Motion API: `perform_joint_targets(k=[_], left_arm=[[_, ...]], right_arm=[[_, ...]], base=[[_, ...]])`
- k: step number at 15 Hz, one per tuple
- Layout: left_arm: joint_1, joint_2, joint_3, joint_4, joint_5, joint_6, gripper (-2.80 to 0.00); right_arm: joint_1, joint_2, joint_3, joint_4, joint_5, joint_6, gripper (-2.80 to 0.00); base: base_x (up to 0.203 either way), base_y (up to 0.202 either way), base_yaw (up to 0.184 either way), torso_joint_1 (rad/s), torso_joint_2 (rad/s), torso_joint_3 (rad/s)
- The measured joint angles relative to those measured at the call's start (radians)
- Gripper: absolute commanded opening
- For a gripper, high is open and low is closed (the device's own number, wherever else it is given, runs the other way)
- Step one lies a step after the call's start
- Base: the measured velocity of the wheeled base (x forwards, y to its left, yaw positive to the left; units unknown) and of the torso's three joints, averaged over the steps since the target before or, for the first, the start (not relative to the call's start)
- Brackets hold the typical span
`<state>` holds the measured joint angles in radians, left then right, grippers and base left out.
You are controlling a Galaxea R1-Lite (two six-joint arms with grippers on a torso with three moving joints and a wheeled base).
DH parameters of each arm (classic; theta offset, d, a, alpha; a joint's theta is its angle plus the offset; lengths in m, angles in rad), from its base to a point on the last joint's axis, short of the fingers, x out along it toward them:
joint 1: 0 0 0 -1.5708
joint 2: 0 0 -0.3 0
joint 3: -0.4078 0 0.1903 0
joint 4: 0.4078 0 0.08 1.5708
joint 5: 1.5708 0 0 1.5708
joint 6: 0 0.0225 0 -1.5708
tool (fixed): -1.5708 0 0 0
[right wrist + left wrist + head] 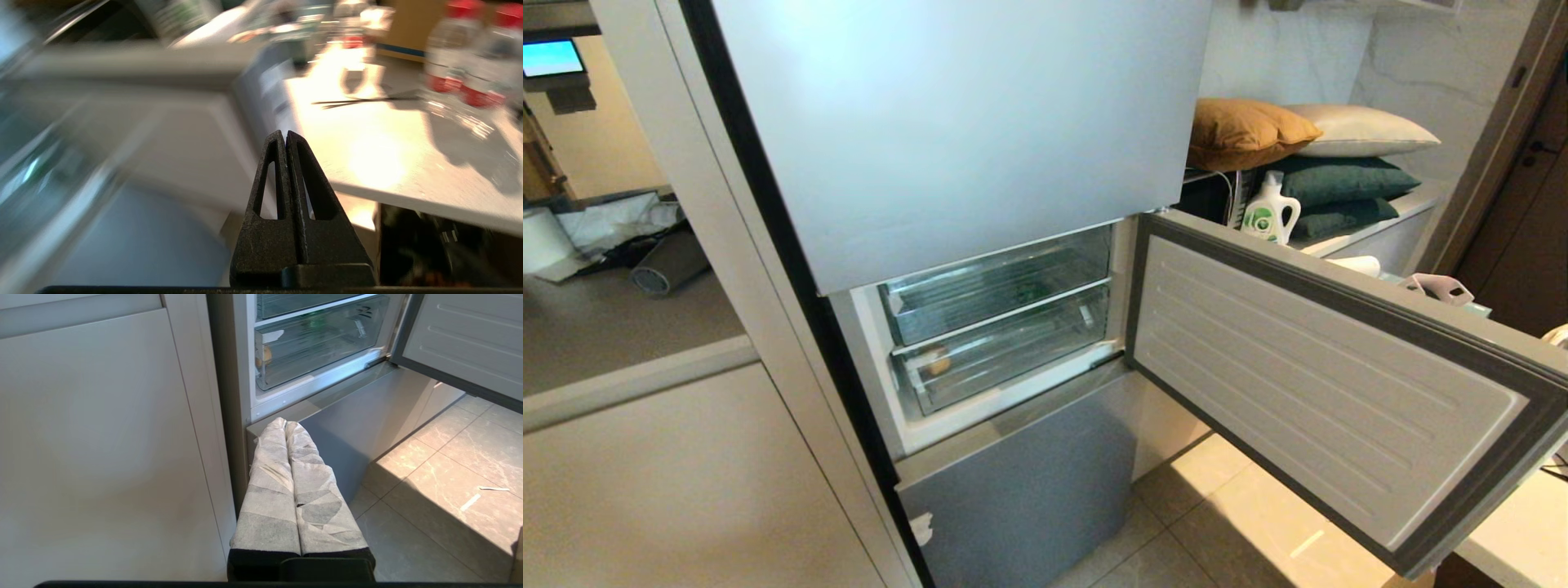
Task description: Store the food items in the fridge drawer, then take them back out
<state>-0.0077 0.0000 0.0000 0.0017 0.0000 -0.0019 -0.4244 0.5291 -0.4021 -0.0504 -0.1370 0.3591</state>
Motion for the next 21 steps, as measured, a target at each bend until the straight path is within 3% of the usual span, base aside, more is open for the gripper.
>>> perform_joint_targets(k=[2, 3, 5, 7, 11, 15, 21], left_arm=[[0.000, 0.000, 0.000, 0.000, 0.000, 0.000, -2.80], [0.000, 0.000, 0.000, 0.000, 0.000, 0.000, -2.80], [0.000, 0.000, 0.000, 0.000, 0.000, 0.000, -2.80], [0.000, 0.000, 0.000, 0.000, 0.000, 0.000, -2.80], [0.000, 0.000, 0.000, 0.000, 0.000, 0.000, -2.80], [0.000, 0.000, 0.000, 0.000, 0.000, 0.000, -2.80], [0.000, 0.000, 0.000, 0.000, 0.000, 0.000, -2.80]], right_arm=[[-0.251, 0.174, 0.017, -0.150, 0.158, 0.039, -2.80], [-0.333, 0.259, 0.030, -0.224, 0.230, 0.048, -2.80], [-0.459, 0.455, 0.053, -0.398, 0.371, 0.061, -2.80], [-0.534, 0.627, 0.068, -0.558, 0.441, 0.065, -2.80], [-0.588, 0.888, 0.041, -0.743, 0.571, 0.037, -2.80], [-0.583, 1.024, -0.031, -0.755, 0.764, 0.029, -2.80], [-0.577, 1.069, -0.041, -0.755, 0.907, 0.034, -2.80]], base=[[0.000, 0.000, 0.000, 0.000, 0.00, 0.000], [0.000, 0.000, 0.000, 0.000, 0.00, 0.000], [0.000, 0.000, 0.000, 0.000, 0.00, 0.000], [0.000, 0.000, 0.000, 0.000, 0.00, 0.000], [0.000, 0.000, 0.000, 0.000, 0.00, 0.000], [0.000, 0.000, 0.000, 0.000, 0.00, 0.000], [0.000, 0.000, 0.000, 0.000, 0.00, 0.000]])
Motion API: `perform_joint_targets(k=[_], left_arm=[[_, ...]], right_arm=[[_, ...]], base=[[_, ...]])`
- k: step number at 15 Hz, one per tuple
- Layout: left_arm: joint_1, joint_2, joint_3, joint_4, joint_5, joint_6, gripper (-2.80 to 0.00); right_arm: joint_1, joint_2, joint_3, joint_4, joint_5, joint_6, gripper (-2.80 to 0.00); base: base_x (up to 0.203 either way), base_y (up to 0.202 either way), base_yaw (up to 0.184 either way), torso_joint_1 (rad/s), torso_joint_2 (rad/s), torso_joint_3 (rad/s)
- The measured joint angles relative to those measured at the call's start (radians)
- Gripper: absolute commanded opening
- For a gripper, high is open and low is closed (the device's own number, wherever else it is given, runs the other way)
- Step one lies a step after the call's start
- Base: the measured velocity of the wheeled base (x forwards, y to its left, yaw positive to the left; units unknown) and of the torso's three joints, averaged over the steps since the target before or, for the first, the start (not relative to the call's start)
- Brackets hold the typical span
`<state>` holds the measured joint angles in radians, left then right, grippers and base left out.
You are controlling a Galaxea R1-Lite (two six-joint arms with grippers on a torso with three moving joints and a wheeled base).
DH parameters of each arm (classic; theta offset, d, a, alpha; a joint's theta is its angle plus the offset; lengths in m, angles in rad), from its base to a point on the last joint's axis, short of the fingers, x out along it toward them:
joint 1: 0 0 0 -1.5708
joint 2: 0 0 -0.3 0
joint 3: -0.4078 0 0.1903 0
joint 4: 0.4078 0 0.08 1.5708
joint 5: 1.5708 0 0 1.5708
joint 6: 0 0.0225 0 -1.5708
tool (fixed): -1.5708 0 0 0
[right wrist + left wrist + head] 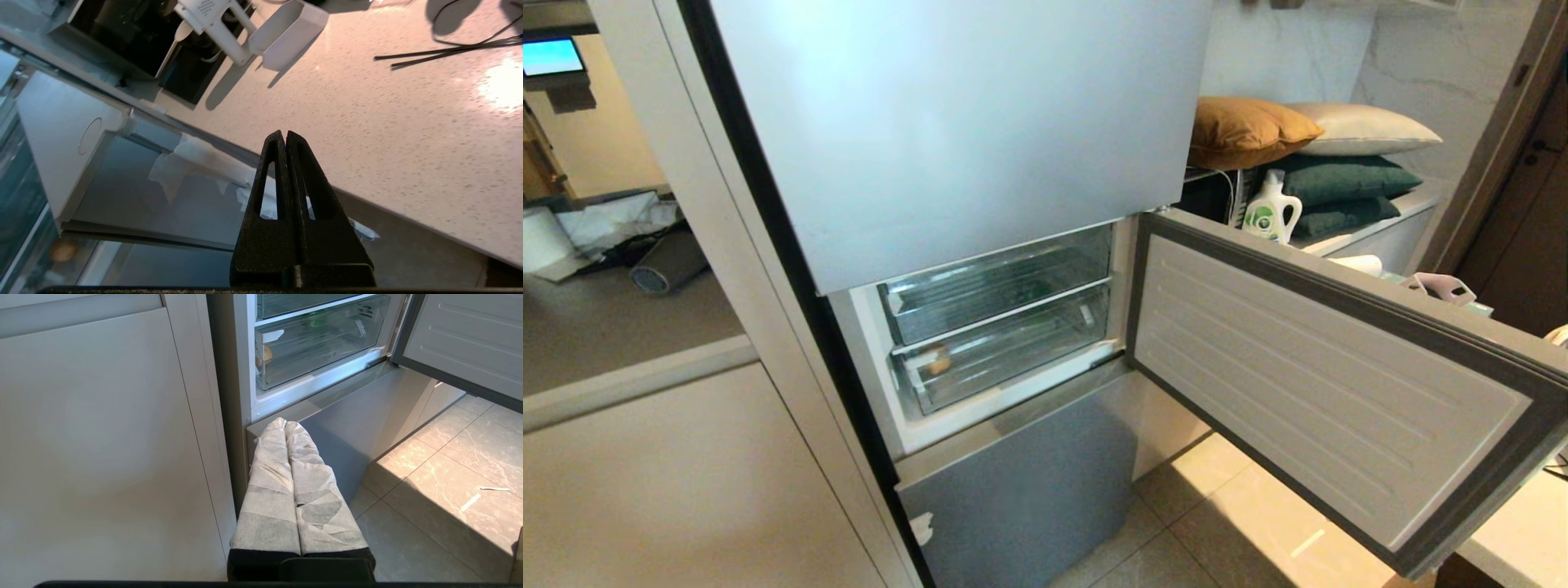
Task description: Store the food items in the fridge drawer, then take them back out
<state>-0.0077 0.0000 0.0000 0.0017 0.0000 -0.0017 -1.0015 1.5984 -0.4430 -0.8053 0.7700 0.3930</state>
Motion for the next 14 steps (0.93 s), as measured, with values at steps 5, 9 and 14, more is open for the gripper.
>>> perform_joint_targets(k=[5, 9, 14], left_arm=[[0.000, 0.000, 0.000, 0.000, 0.000, -0.001, -2.80], [0.000, 0.000, 0.000, 0.000, 0.000, 0.000, -2.80], [0.000, 0.000, 0.000, 0.000, 0.000, 0.000, -2.80]], right_arm=[[0.000, 0.030, 0.010, -0.001, 0.098, -0.002, -2.80], [-0.001, 0.039, 0.016, -0.001, 0.104, -0.003, -2.80], [-0.001, 0.003, 0.051, 0.001, 0.159, -0.003, -2.80]], base=[[0.000, 0.000, 0.000, 0.000, 0.00, 0.000], [0.000, 0.000, 0.000, 0.000, 0.00, 0.000], [0.000, 0.000, 0.000, 0.000, 0.00, 0.000]])
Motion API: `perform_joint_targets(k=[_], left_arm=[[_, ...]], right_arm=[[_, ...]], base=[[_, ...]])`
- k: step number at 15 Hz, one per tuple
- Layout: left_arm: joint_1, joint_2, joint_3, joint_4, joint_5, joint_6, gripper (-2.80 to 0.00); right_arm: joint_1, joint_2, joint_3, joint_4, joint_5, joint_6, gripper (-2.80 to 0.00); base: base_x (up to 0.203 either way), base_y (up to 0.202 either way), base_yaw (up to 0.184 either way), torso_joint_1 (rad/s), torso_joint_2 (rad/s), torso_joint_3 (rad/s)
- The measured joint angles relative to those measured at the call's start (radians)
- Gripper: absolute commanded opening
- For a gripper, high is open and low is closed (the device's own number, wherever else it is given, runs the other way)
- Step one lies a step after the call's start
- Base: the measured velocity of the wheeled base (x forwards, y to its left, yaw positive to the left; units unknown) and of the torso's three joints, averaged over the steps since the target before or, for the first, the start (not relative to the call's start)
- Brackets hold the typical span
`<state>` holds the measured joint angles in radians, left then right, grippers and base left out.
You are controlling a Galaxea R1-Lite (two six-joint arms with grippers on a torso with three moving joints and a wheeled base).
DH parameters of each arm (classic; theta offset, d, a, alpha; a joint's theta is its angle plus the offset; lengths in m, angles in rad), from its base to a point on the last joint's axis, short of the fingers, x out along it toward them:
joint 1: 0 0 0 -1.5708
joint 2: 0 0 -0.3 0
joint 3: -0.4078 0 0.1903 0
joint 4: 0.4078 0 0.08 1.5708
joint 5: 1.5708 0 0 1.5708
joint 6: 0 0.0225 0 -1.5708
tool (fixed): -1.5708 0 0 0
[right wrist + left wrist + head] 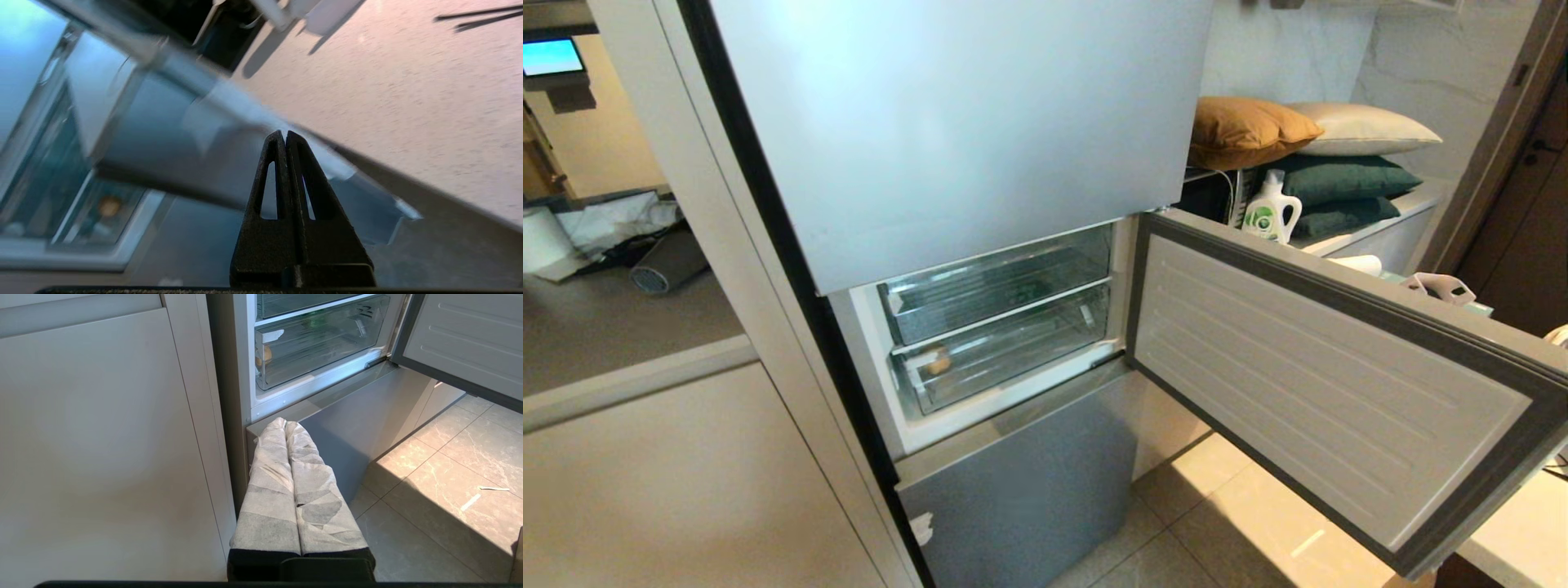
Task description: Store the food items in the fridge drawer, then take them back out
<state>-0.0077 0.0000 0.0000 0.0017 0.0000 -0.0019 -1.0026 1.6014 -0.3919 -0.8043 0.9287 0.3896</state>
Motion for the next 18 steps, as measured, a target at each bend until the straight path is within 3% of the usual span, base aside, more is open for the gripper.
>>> perform_joint_targets(k=[3, 5, 8, 11, 13, 16, 18], left_arm=[[0.000, 0.000, 0.000, 0.000, 0.000, 0.000, -2.80], [0.000, 0.000, 0.000, 0.000, 0.000, 0.000, -2.80], [0.000, 0.000, 0.000, 0.000, 0.000, 0.000, -2.80], [0.000, 0.000, 0.000, 0.000, 0.000, 0.000, -2.80], [0.000, 0.000, 0.000, 0.000, 0.000, 0.000, -2.80], [0.000, 0.000, 0.000, 0.000, 0.000, 0.000, -2.80], [0.000, 0.000, 0.000, 0.000, 0.000, 0.000, -2.80]], right_arm=[[0.001, -0.049, 0.062, 0.000, 0.037, -0.003, -2.80], [-0.021, -0.086, 0.079, -0.001, 0.014, -0.002, -2.80], [-0.073, -0.097, 0.025, -0.009, -0.057, 0.006, -2.80], [-0.085, -0.023, -0.058, -0.011, -0.069, 0.008, -2.80], [-0.084, 0.058, -0.118, -0.011, -0.038, 0.006, -2.80], [-0.080, 0.153, -0.172, -0.016, 0.102, -0.002, -2.80], [-0.063, 0.177, -0.175, -0.017, 0.125, -0.003, -2.80]], base=[[0.000, 0.000, 0.000, 0.000, 0.00, 0.000], [0.000, 0.000, 0.000, 0.000, 0.00, 0.000], [0.000, 0.000, 0.000, 0.000, 0.00, 0.000], [0.000, 0.000, 0.000, 0.000, 0.00, 0.000], [0.000, 0.000, 0.000, 0.000, 0.00, 0.000], [0.000, 0.000, 0.000, 0.000, 0.00, 0.000], [0.000, 0.000, 0.000, 0.000, 0.00, 0.000]])
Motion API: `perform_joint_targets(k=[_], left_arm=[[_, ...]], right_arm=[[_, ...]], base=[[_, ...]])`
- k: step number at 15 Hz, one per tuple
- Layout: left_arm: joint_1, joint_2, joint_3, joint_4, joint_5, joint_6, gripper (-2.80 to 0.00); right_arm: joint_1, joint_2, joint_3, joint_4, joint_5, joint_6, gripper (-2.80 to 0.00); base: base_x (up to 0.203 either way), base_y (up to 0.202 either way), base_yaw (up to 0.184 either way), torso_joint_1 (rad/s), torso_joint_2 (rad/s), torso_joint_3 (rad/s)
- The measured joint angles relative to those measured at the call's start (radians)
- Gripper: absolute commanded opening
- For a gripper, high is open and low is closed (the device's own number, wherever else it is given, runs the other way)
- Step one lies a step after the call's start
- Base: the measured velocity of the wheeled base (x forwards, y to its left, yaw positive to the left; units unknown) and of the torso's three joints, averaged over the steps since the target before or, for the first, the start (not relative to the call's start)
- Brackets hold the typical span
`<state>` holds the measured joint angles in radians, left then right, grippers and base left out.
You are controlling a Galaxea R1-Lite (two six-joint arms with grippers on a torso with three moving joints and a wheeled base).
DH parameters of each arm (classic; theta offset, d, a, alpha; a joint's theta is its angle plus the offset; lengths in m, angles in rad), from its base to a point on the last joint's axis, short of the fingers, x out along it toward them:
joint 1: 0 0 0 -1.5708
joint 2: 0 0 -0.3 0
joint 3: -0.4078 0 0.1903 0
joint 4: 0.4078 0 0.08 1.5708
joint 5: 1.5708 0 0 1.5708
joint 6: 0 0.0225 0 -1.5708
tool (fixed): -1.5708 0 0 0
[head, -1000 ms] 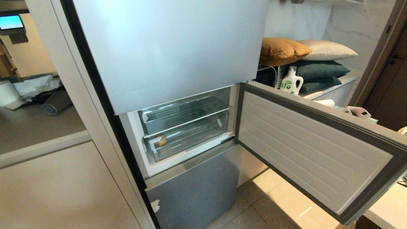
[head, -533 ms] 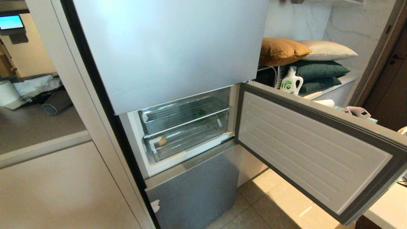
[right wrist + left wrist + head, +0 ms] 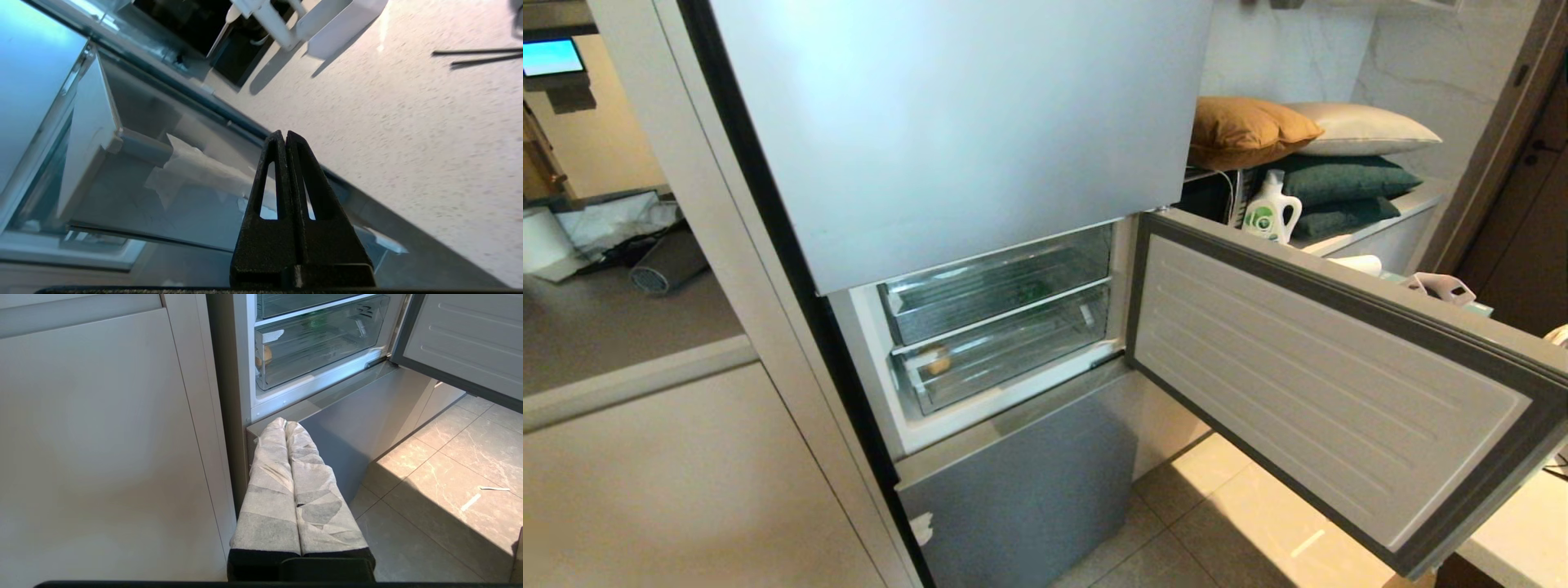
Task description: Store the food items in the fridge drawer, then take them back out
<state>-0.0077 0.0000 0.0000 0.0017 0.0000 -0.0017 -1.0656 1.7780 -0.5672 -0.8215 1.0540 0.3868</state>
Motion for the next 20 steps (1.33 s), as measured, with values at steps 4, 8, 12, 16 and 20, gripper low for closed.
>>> perform_joint_targets(k=[4, 8, 12, 16, 20], left_arm=[[0.000, 0.000, 0.000, 0.000, 0.000, 0.000, -2.80], [0.000, 0.000, 0.000, 0.000, 0.000, 0.000, -2.80], [0.000, 0.000, 0.000, 0.000, 0.000, 0.000, -2.80], [0.000, 0.000, 0.000, 0.000, 0.000, 0.000, -2.80], [0.000, 0.000, 0.000, 0.000, 0.000, -0.001, -2.80]], right_arm=[[0.039, 0.016, 0.008, 0.000, 0.001, -0.006, -2.80], [0.062, 0.017, 0.020, 0.000, 0.001, -0.007, -2.80], [0.080, 0.006, 0.043, 0.001, 0.001, -0.037, -2.80], [0.094, -0.016, 0.102, 0.000, 0.000, -0.091, -2.80], [0.101, -0.059, 0.167, 0.002, 0.001, -0.096, -2.80]], base=[[0.000, 0.000, 0.000, 0.000, 0.00, 0.000], [0.000, 0.000, 0.000, 0.000, 0.00, 0.000], [0.000, 0.000, 0.000, 0.000, 0.00, 0.000], [0.000, 0.000, 0.000, 0.000, 0.00, 0.000], [0.000, 0.000, 0.000, 0.000, 0.00, 0.000]])
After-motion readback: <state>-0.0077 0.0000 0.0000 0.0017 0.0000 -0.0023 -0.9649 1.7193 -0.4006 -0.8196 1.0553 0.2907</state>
